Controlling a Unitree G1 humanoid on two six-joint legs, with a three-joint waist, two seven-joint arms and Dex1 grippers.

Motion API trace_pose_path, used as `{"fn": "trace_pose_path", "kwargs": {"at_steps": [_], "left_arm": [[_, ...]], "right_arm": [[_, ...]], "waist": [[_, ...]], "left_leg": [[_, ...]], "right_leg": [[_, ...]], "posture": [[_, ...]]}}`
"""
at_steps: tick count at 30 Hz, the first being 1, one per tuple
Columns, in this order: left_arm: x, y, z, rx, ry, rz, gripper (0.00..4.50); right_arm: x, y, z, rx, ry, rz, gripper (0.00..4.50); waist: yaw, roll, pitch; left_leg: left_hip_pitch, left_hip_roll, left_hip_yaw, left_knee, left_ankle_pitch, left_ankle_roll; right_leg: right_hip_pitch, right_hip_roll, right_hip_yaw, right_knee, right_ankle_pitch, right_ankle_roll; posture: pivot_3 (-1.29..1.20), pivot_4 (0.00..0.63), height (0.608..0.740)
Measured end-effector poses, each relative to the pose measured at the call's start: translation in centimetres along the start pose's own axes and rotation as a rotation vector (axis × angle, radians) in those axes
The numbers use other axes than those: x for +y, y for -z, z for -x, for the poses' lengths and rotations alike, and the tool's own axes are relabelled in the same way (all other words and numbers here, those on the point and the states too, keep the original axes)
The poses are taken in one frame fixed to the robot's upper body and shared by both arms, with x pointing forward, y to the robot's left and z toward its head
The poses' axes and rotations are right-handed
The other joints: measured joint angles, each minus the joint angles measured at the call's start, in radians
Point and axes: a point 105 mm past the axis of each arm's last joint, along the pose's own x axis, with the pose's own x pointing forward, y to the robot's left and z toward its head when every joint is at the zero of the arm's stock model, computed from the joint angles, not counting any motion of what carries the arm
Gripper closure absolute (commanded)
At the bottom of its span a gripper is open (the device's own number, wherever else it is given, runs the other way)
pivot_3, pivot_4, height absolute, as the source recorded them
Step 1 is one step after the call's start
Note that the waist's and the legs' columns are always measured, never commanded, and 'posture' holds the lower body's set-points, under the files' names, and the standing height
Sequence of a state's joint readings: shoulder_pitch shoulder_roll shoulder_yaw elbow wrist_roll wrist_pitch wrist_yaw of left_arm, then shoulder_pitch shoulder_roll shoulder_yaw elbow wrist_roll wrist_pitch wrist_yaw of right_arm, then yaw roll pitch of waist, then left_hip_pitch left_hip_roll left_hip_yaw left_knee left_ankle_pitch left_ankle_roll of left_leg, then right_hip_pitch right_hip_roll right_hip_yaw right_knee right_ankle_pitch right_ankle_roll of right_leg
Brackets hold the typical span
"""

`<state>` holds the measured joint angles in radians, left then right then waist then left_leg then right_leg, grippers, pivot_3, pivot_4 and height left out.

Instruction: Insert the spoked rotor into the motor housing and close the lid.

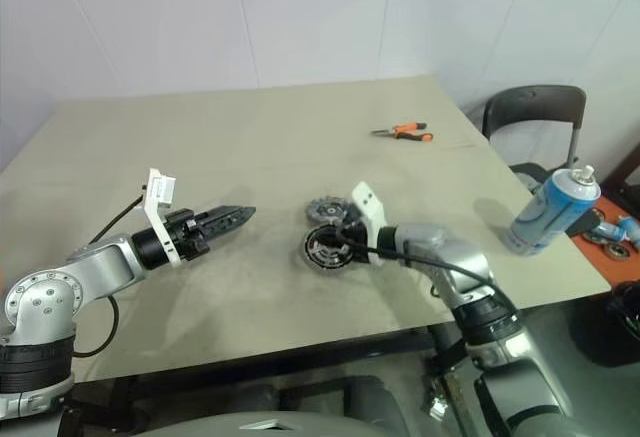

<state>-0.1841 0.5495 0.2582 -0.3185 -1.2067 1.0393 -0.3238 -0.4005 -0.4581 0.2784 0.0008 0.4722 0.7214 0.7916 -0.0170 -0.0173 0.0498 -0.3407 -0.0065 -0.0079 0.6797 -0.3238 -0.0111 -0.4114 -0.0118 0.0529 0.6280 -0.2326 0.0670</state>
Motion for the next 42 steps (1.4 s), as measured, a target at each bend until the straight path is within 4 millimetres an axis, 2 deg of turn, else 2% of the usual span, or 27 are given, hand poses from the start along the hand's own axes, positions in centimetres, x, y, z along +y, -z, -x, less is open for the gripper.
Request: {"fn": "trace_pose_path", "kwargs": {"at_steps": [1, 6, 10, 13, 17, 20, 24, 28, 33, 35, 36, 38, 39, 41, 42], "left_arm": [[0.0, 0.0, 0.0, 0.0, -0.002, 0.001, 1.62], [-0.1, 0.0, 0.0, -0.001, 0.002, -0.001, 1.62], [-0.1, 0.0, 0.0, -0.001, 0.0, -0.002, 1.62], [0.0, 0.0, -0.1, -0.002, -0.007, -0.001, 1.62], [-0.4, -0.2, -0.6, -0.011, 0.001, -0.005, 1.62], [-0.4, -0.2, -0.7, -0.012, -0.005, -0.003, 1.62], [-0.4, -0.4, -0.7, -0.015, -0.005, -0.006, 1.62], [-0.7, -0.8, -0.9, -0.022, 0.004, -0.019, 1.62], [-0.7, -0.8, -0.9, -0.021, 0.005, -0.019, 1.62], [-0.7, -0.8, -0.9, -0.021, 0.004, -0.018, 1.62], [-0.7, -0.8, -0.9, -0.021, 0.005, -0.017, 1.62], [-0.8, -0.8, -1.0, -0.019, 0.013, -0.019, 1.62], [-1.0, -0.9, -1.1, -0.017, 0.024, -0.024, 1.62], [-1.1, -1.0, -1.2, -0.019, 0.033, -0.026, 1.62], [-1.1, -1.1, -1.3, -0.02, 0.037, -0.025, 1.62]], "right_arm": [[-0.1, 0.6, -0.1, 0.003, 0.005, -0.002, 4.46], [-0.6, 0.9, -0.2, 0.0, 0.021, 0.025, 4.46], [-0.5, 0.6, 0.4, -0.025, -0.018, -0.107, 4.46], [-0.4, -1.1, 1.2, -0.1, -0.075, -0.232, 4.46], [-0.4, -4.3, 2.1, -0.185, -0.113, -0.219, 4.46], [-0.5, -3.3, 1.5, -0.132, -0.082, -0.166, 4.46], [-1.0, 0.0, 0.5, -0.005, -0.017, -0.049, 4.46], [-1.7, 0.0, 0.3, 0.007, 0.037, 0.088, 4.46], [-2.0, -0.2, 0.9, -0.012, 0.034, 0.035, 4.46], [-1.4, -1.0, 1.4, -0.014, -0.012, -0.004, 4.46], [-0.6, -1.9, 1.7, -0.02, -0.055, 0.02, 4.46], [1.5, -5.1, 3.0, -0.015, -0.144, 0.23, 4.46], [2.2, -6.8, 4.1, 0.019, -0.15, 0.454, 4.46], [2.1, -8.3, 5.4, 0.075, -0.124, 0.777, 4.46], [1.8, -8.0, 5.9, 0.125, -0.133, 0.914, 4.3]], "waist": [[-0.001, 0.0, 0.0], [-0.004, 0.0, 0.0], [-0.001, 0.0, 0.0], [-0.003, 0.001, 0.001], [-0.003, 0.001, 0.0], [-0.003, 0.001, 0.0], [-0.003, 0.001, 0.001], [-0.006, -0.001, 0.0], [-0.002, 0.0, 0.0], [-0.002, 0.001, 0.002], [-0.002, 0.003, 0.003], [-0.003, 0.005, 0.004], [-0.001, 0.005, 0.004], [0.001, 0.002, 0.003], [0.002, 0.001, 0.003]], "left_leg": [[0.0, 0.0, 0.0, 0.0, 0.0, 0.0], [0.004, 0.0, 0.001, 0.001, 0.0, 0.0], [0.004, 0.0, 0.0, 0.002, 0.0, 0.0], [0.001, 0.0, 0.0, 0.001, 0.0, 0.0], [0.001, 0.0, 0.0, -0.002, 0.0, 0.0], [0.0, 0.0, 0.0, -0.003, 0.0, 0.001], [0.0, -0.001, 0.001, -0.003, 0.0, 0.001], [0.003, -0.001, 0.001, -0.002, 0.0, 0.001], [0.003, -0.001, 0.0, -0.001, 0.0, 0.001], [0.0, -0.001, 0.001, -0.001, 0.0, 0.001], [-0.001, -0.001, 0.001, -0.001, 0.0, 0.001], [-0.004, -0.001, 0.001, -0.001, -0.001, 0.001], [-0.005, -0.001, 0.0, -0.001, -0.001, 0.001], [-0.005, -0.001, 0.0, -0.003, -0.001, 0.001], [-0.004, -0.001, 0.0, -0.003, -0.001, 0.001]], "right_leg": [[0.0, 0.0, 0.0, 0.0, 0.0, 0.0], [0.003, 0.0, 0.001, 0.001, -0.002, 0.003], [0.004, 0.0, 0.0, 0.001, -0.002, 0.003], [0.0, 0.0, 0.001, 0.001, -0.001, 0.002], [0.0, 0.001, 0.0, 0.0, 0.0, 0.0], [-0.001, 0.001, 0.0, 0.0, 0.0, 0.001], [-0.001, 0.0, 0.001, -0.001, -0.001, 0.002], [0.003, 0.0, 0.001, -0.002, -0.003, 0.005], [0.003, 0.0, 0.001, -0.001, -0.003, 0.005], [0.0, 0.0, 0.001, -0.001, -0.001, 0.002], [-0.001, 0.0, 0.001, -0.001, -0.001, 0.001], [-0.005, 0.0, 0.001, -0.001, 0.0, 0.002], [-0.006, 0.0, 0.0, -0.001, -0.001, 0.004], [-0.005, 0.0, -0.002, -0.003, -0.003, 0.006], [-0.003, 0.001, -0.003, -0.005, -0.003, 0.005]], "posture": [[0.0, 0.0, 0.74], [0.0, 0.0, 0.74], [0.0, 0.0, 0.74], [0.0, 0.0, 0.74], [0.0, 0.0, 0.74], [0.0, 0.0, 0.74], [0.0, 0.0, 0.74], [0.0, 0.0, 0.74], [0.0, 0.0, 0.74], [0.0, 0.0, 0.74], [0.0, 0.0, 0.74], [0.0, 0.0, 0.74], [0.0, 0.0, 0.74], [0.0, 0.0, 0.74], [0.0, 0.0, 0.74]]}}
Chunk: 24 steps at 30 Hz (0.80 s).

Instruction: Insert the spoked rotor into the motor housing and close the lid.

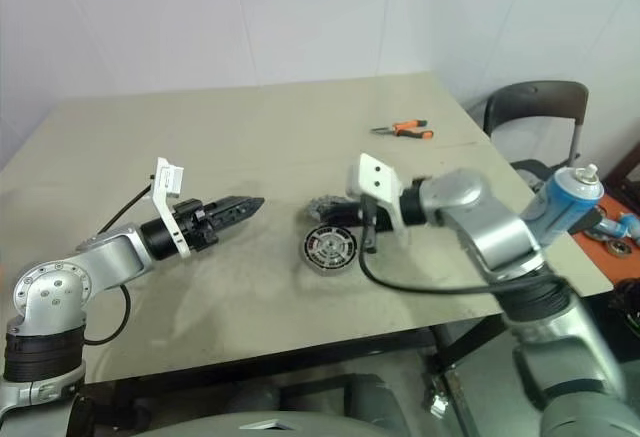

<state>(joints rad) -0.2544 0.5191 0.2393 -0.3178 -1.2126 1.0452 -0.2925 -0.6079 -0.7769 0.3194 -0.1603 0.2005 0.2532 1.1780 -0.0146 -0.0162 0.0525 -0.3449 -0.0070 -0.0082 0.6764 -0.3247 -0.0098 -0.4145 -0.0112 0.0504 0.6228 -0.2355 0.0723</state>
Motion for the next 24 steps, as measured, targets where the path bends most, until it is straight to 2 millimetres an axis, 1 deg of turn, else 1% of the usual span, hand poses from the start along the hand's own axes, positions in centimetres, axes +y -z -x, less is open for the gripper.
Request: {"fn": "trace_pose_path", "kwargs": {"at_steps": [2, 4, 6, 7, 9, 12, 18, 24], "left_arm": [[0.0, -0.1, -0.1, -0.004, 0.005, 0.004, 1.62], [-0.1, -0.3, -0.2, -0.01, 0.012, 0.004, 1.62], [-0.1, -0.2, -0.3, -0.012, 0.016, 0.007, 1.62], [-0.1, -0.1, -0.3, -0.013, 0.016, 0.011, 1.62], [0.0, 0.3, -0.2, -0.014, 0.012, 0.025, 1.62], [0.1, 0.8, -0.1, -0.009, 0.003, 0.038, 1.62], [0.3, 1.3, 0.4, -0.008, -0.023, 0.042, 1.62], [0.2, 1.8, 0.7, -0.001, -0.031, 0.043, 1.62]], "right_arm": [[1.4, 1.5, 0.4, 0.072, -0.124, 0.175, 3.87], [2.7, 3.0, 0.6, 0.12, -0.241, 0.27, 3.22], [3.4, 4.7, 0.8, 0.182, -0.319, 0.344, 2.56], [3.4, 5.6, 0.8, 0.217, -0.346, 0.376, 2.56], [3.0, 6.6, 0.7, 0.256, -0.37, 0.434, 2.56], [2.7, 6.8, -0.2, 0.255, -0.397, 0.513, 2.56], [2.6, 7.9, -1.0, 0.266, -0.438, 0.553, 2.56], [2.7, 8.1, -1.0, 0.272, -0.462, 0.596, 2.56]], "waist": [[-0.002, 0.0, 0.001], [-0.003, 0.0, 0.001], [-0.007, 0.0, 0.001], [-0.008, 0.0, 0.001], [-0.008, 0.0, 0.001], [-0.004, 0.0, 0.001], [0.0, 0.0, 0.002], [0.0, 0.001, 0.002]], "left_leg": [[0.0, 0.0, 0.001, 0.0, 0.0, 0.0], [0.0, -0.001, 0.002, 0.0, 0.0, 0.001], [0.001, -0.001, 0.003, 0.0, -0.001, 0.002], [0.001, -0.001, 0.003, 0.0, -0.001, 0.002], [0.002, -0.001, 0.003, 0.0, -0.001, 0.002], [0.002, 0.001, 0.001, 0.0, -0.001, 0.001], [0.004, 0.0, 0.001, 0.001, -0.001, 0.001], [0.005, 0.0, 0.001, 0.001, -0.001, 0.001]], "right_leg": [[0.001, 0.0, 0.001, -0.002, 0.0, 0.0], [0.002, -0.002, 0.002, -0.003, 0.002, -0.004], [0.002, -0.002, 0.003, -0.003, 0.003, -0.004], [0.002, -0.002, 0.004, -0.003, 0.003, -0.004], [0.002, -0.002, 0.004, -0.002, 0.003, -0.004], [0.002, -0.001, 0.004, -0.001, 0.003, -0.005], [0.005, -0.003, 0.004, -0.002, 0.003, -0.005], [0.005, -0.004, 0.004, -0.001, 0.003, -0.005]], "posture": [[0.0, 0.0, 0.74], [0.0, 0.0, 0.74], [0.0, 0.0, 0.74], [0.0, 0.0, 0.74], [0.0, 0.0, 0.74], [0.0, 0.0, 0.74], [0.0, 0.0, 0.74], [0.0, 0.0, 0.74]]}}
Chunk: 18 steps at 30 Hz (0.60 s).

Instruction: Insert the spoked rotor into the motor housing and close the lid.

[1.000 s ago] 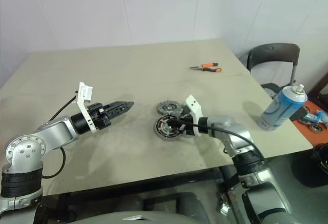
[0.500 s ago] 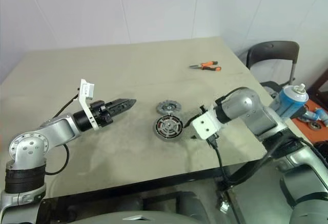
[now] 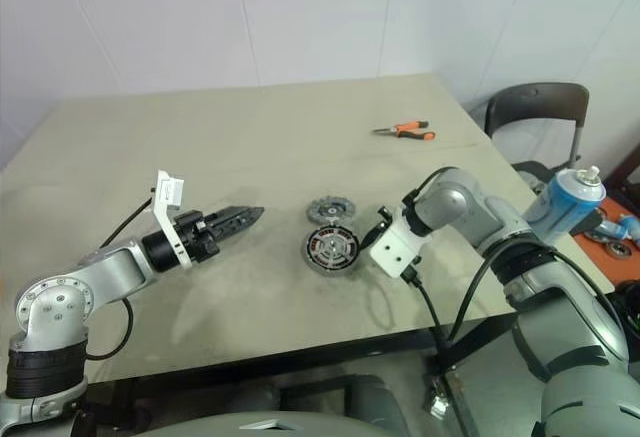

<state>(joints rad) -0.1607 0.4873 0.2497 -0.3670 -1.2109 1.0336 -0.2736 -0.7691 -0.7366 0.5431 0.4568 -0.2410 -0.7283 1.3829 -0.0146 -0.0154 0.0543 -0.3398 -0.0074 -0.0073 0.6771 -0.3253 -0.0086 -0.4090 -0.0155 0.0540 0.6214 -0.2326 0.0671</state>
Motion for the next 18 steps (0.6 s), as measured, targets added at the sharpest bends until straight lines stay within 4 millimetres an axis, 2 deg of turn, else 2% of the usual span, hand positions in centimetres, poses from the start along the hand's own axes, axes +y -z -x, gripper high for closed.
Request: {"fn": "trace_pose_path", "kwargs": {"at_steps": [7, 11, 15, 18], "left_arm": [[0.0, 0.1, 0.0, 0.001, -0.002, 0.002, 1.62], [0.0, 0.1, 0.0, 0.002, 0.0, 0.002, 1.62], [0.0, 0.1, 0.0, 0.003, 0.004, 0.0, 1.62], [0.0, 0.1, 0.0, 0.004, 0.004, -0.001, 1.62]], "right_arm": [[-0.5, -0.8, 0.3, -0.008, -0.006, 0.028, 2.56], [-1.4, -1.8, 0.4, -0.02, 0.014, 0.073, 2.56], [-3.5, -2.2, 0.9, -0.005, 0.076, 0.131, 2.56], [-3.5, -2.0, 0.8, 0.004, 0.08, 0.143, 2.56]], "waist": [[0.0, 0.0, 0.0], [-0.001, 0.0, 0.0], [-0.001, 0.001, 0.0], [0.002, 0.0, 0.0]], "left_leg": [[0.0, 0.0, 0.0, 0.0, 0.0, 0.0], [0.0, 0.0, 0.0, 0.0, 0.0, 0.0], [0.001, 0.0, 0.0, 0.001, 0.0, 0.0], [0.001, 0.0, -0.001, 0.001, 0.0, 0.0]], "right_leg": [[0.0, 0.0, 0.0, 0.0, 0.0, 0.0], [0.0, 0.0, 0.0, 0.001, 0.0, 0.0], [0.0, 0.0, 0.0, 0.003, 0.0, 0.0], [0.0, 0.001, 0.0, 0.003, 0.0, 0.0]], "posture": [[0.0, 0.0, 0.74], [0.0, 0.0, 0.74], [0.0, 0.0, 0.74], [0.0, 0.0, 0.74]]}}
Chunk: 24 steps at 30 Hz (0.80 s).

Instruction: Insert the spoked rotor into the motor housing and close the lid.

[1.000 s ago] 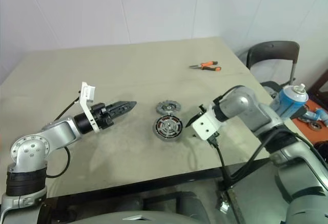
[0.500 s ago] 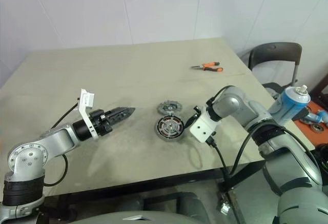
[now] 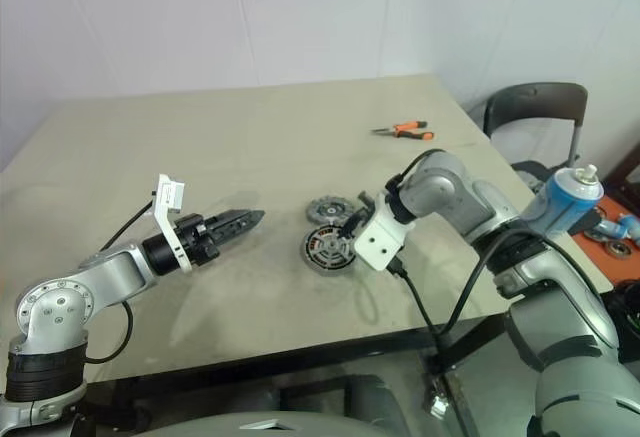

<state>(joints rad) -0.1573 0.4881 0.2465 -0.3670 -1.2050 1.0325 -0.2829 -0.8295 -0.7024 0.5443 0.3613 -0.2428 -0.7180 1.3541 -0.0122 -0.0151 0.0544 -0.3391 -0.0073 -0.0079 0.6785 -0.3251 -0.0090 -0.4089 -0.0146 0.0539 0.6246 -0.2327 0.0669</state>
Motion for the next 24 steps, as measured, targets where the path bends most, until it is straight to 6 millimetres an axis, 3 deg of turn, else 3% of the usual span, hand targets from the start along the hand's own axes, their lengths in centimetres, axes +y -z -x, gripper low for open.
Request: {"fn": "trace_pose_path", "kwargs": {"at_steps": [5, 11, 24], "left_arm": [[0.0, 0.0, 0.0, 0.001, -0.002, -0.003, 1.62], [0.1, 0.0, 0.1, 0.001, -0.008, -0.004, 1.62], [0.1, 0.2, 0.0, 0.0, -0.008, 0.009, 1.62]], "right_arm": [[1.7, 0.7, -1.2, 0.006, -0.042, -0.005, 2.56], [1.7, 0.6, -1.4, -0.006, -0.033, 0.015, 2.56], [-1.4, -0.8, 0.2, -0.024, 0.018, 0.042, 2.56]], "waist": [[-0.005, 0.0, 0.0], [-0.003, 0.0, 0.0], [-0.002, 0.0, 0.0]], "left_leg": [[0.0, -0.001, 0.001, 0.0, 0.0, 0.0], [0.001, -0.001, 0.0, 0.001, 0.0, 0.0], [0.001, -0.001, 0.0, 0.002, 0.0, 0.0]], "right_leg": [[0.0, -0.001, 0.0, 0.0, 0.0, 0.0], [0.0, 0.0, 0.0, 0.003, 0.0, 0.0], [0.0, 0.0, 0.0, 0.004, 0.0, 0.0]], "posture": [[0.0, 0.0, 0.74], [0.0, 0.0, 0.74], [0.0, 0.0, 0.74]]}}
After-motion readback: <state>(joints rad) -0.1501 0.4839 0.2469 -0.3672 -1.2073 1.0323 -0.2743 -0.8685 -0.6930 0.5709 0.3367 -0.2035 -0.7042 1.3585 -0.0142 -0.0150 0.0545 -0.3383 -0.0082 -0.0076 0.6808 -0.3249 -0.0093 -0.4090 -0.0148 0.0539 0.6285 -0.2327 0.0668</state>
